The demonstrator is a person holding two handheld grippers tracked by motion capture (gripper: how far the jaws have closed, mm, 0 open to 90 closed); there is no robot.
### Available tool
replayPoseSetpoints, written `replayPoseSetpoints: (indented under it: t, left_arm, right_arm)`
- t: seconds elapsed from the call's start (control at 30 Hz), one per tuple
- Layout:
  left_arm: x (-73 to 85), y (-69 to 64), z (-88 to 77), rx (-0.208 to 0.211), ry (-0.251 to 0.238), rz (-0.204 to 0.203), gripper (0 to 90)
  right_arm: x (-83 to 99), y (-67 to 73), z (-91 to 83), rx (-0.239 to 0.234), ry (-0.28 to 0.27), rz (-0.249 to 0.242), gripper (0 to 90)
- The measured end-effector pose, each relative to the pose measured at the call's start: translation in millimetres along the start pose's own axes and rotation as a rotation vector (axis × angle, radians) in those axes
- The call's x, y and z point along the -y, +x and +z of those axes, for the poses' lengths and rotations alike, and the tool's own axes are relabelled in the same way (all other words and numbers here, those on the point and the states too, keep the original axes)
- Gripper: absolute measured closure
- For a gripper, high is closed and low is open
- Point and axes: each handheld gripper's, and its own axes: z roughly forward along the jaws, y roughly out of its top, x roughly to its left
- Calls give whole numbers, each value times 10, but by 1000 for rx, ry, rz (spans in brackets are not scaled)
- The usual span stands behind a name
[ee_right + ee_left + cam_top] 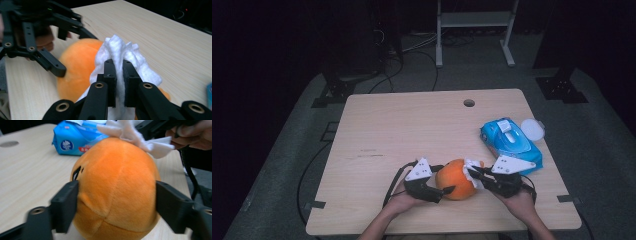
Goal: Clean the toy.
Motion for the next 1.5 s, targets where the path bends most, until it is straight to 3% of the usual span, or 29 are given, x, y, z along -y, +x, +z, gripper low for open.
replayPoseSetpoints:
  t: [0.1, 0.2, 0.3, 0.37, 0.43, 0.57, 0.63, 0.7, 0.77, 0.87, 0.93, 0.97, 1.0, 1.03, 1.1, 1.13, 1.23, 1.37, 1.43, 1.5]
  left_arm:
    - [-32, -13, -30, -1, -10, -15, 348]
    - [-132, -56, -77, 10, -47, -23, 381]
    - [-240, -134, -114, 29, -42, 4, 383]
    - [-259, -188, -107, 26, -26, 24, 382]
    - [-228, -197, -88, 20, -15, 31, 373]
    - [-176, -117, -64, 57, -41, -7, 200]
    - [-146, -69, -36, 55, -8, -35, 114]
    - [-73, -41, 23, 95, 16, -70, 101]
    - [-40, -61, 45, 81, 4, -38, 150]
    - [-93, -89, 12, 33, -16, -25, 287]
    - [-137, -105, -26, -8, -19, -14, 326]
    - [-156, -113, -41, -31, -20, -8, 337]
    - [-172, -115, -59, -52, -18, -4, 342]
    - [-182, -111, -74, -57, -16, -5, 349]
    - [-185, -110, -97, -56, 1, 4, 357]
    - [-185, -107, -110, -48, 5, 1, 359]
    - [-209, -102, -127, -10, 19, -6, 353]
    - [-206, -75, -125, 46, 3, -34, 291]
    - [-195, -66, -103, 26, -6, -43, 241]
    - [-167, -85, -53, -17, 5, -21, 231]
  right_arm:
    - [35, -93, -44, 40, 12, 20, 826]
    - [5, -79, -92, 47, -17, 37, 826]
    - [-97, 44, -109, -28, -81, 42, 825]
    - [-163, 151, -86, -73, -102, 16, 825]
    - [-181, 205, -47, -66, -90, -11, 826]
    - [-72, 130, 16, -66, -45, -4, 826]
    - [-41, 77, 2, -57, -48, 13, 826]
    - [-28, 31, -24, -48, -49, 30, 826]
    - [-20, 13, -29, -35, -51, 38, 826]
    - [-44, 28, -44, -8, -59, 33, 827]
    - [-87, 68, -77, 1, -84, 31, 827]
    - [-109, 108, -93, -2, -102, 15, 827]
    - [-131, 153, -98, -35, -117, 9, 827]
    - [-154, 209, -85, -55, -117, -5, 827]
    - [-179, 317, -25, -24, -91, -70, 827]
    - [-176, 315, -11, -27, -87, -73, 827]
    - [-133, 194, -5, -47, -90, -21, 827]
    - [-56, 75, -27, -5, -75, 8, 826]
    - [-43, 48, -29, 20, -70, 5, 826]
    - [-52, 48, -27, 10, -73, 19, 827]
